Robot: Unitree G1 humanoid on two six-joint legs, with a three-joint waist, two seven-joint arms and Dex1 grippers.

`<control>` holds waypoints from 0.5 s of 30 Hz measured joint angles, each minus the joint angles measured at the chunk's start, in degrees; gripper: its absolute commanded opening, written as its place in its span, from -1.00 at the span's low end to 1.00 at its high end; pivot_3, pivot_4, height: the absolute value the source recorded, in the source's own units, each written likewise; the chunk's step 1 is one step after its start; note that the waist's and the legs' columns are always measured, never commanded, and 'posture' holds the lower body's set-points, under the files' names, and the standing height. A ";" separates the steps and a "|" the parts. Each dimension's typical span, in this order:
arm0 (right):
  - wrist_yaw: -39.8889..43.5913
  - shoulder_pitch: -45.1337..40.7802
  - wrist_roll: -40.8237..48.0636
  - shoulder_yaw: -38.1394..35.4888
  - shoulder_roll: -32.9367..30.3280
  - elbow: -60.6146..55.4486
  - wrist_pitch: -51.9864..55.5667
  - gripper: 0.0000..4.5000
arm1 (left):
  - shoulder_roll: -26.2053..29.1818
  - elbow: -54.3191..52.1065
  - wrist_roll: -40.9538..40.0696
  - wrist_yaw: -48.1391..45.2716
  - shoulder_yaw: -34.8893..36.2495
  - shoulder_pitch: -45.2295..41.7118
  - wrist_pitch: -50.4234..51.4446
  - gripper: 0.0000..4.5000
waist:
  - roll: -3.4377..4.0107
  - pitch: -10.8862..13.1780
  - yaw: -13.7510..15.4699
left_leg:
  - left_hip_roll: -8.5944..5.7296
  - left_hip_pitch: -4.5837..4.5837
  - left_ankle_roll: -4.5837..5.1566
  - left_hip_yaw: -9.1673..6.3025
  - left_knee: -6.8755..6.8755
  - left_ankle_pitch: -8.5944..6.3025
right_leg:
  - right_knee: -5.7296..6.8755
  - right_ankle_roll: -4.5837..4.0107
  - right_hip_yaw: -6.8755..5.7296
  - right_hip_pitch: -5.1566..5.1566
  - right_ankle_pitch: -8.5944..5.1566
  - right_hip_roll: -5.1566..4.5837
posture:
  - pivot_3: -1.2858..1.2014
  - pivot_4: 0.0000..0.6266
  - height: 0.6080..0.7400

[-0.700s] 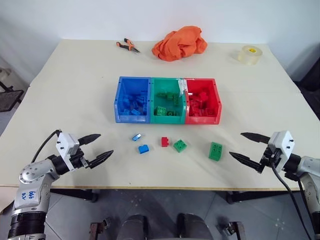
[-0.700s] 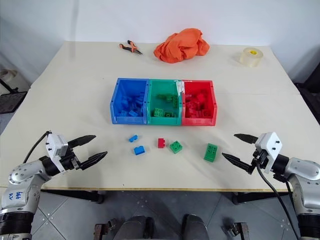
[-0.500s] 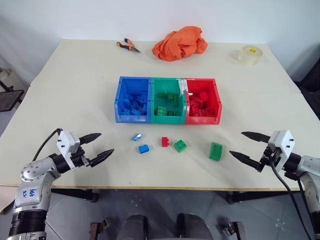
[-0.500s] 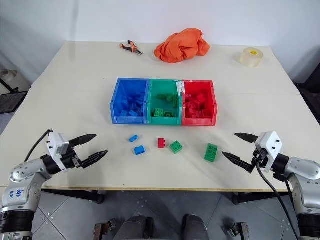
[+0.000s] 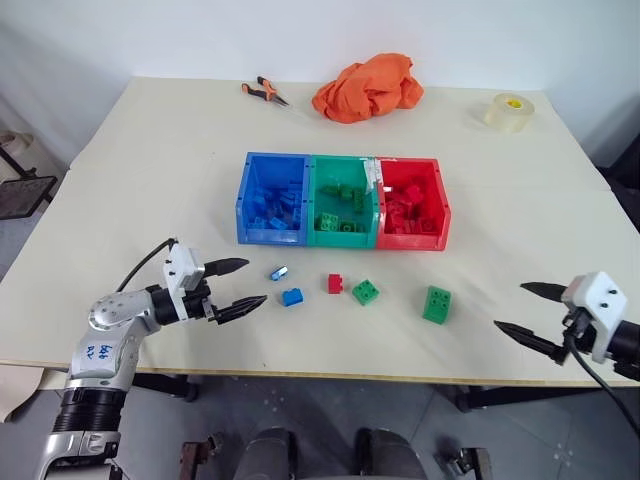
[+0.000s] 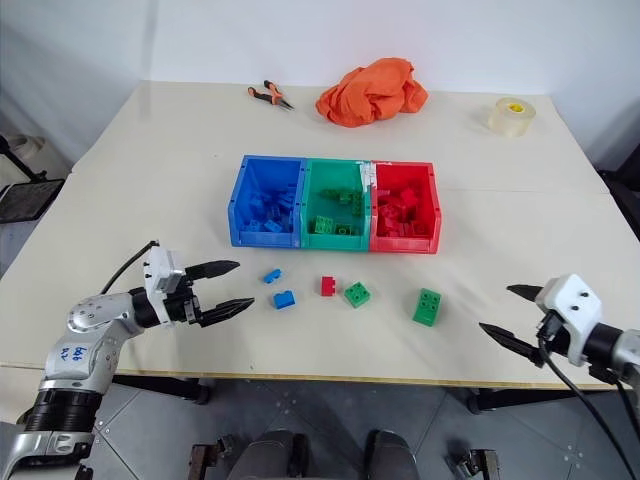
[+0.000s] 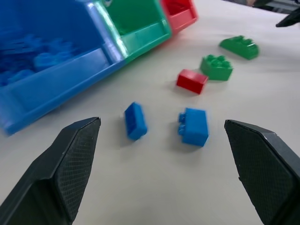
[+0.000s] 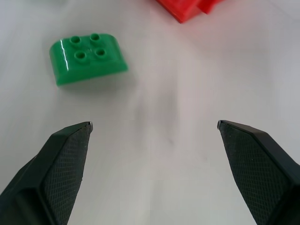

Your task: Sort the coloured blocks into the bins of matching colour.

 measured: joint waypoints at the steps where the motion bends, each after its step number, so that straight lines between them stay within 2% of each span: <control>1: 0.02 0.43 0.20 -0.55 -0.14 -0.82 0.83 0.99 | -0.20 0.41 0.00 -0.30 -0.20 -0.65 -0.13 1.00 | 0.00 0.00 -0.07 | 0.02 0.00 0.00 0.01 -0.01 0.00 | 0.00 0.00 0.01 0.00 0.00 0.01 | 0.03 -0.52 1.00; 4: -0.47 -0.46 0.87 -0.76 -0.14 -3.24 3.93 0.99 | -0.57 2.07 0.00 -0.57 -0.45 -2.15 -0.07 1.00 | 0.00 0.00 -0.30 | 0.07 0.02 -0.01 0.04 -0.01 0.00 | -0.01 0.00 0.02 0.00 0.00 0.07 | 0.03 -0.52 1.00; 7: -0.93 -5.21 1.24 2.43 -0.14 -4.72 6.62 0.99 | -1.06 2.02 -0.03 -0.63 -0.45 -2.38 -0.08 1.00 | 0.00 -0.01 -0.39 | 0.07 0.02 -0.01 0.02 0.02 0.00 | -0.01 0.00 0.02 0.00 0.00 0.06 | 0.03 -0.52 1.00; 15: -0.44 -21.82 -3.18 19.60 3.74 3.40 7.45 0.99 | -0.85 -2.98 -0.03 0.60 0.54 3.19 -0.59 1.00 | -0.02 -0.01 -0.12 | 0.06 -0.07 0.00 -0.11 0.13 0.00 | 0.02 0.00 -0.07 0.00 0.00 0.03 | 0.03 -0.52 1.00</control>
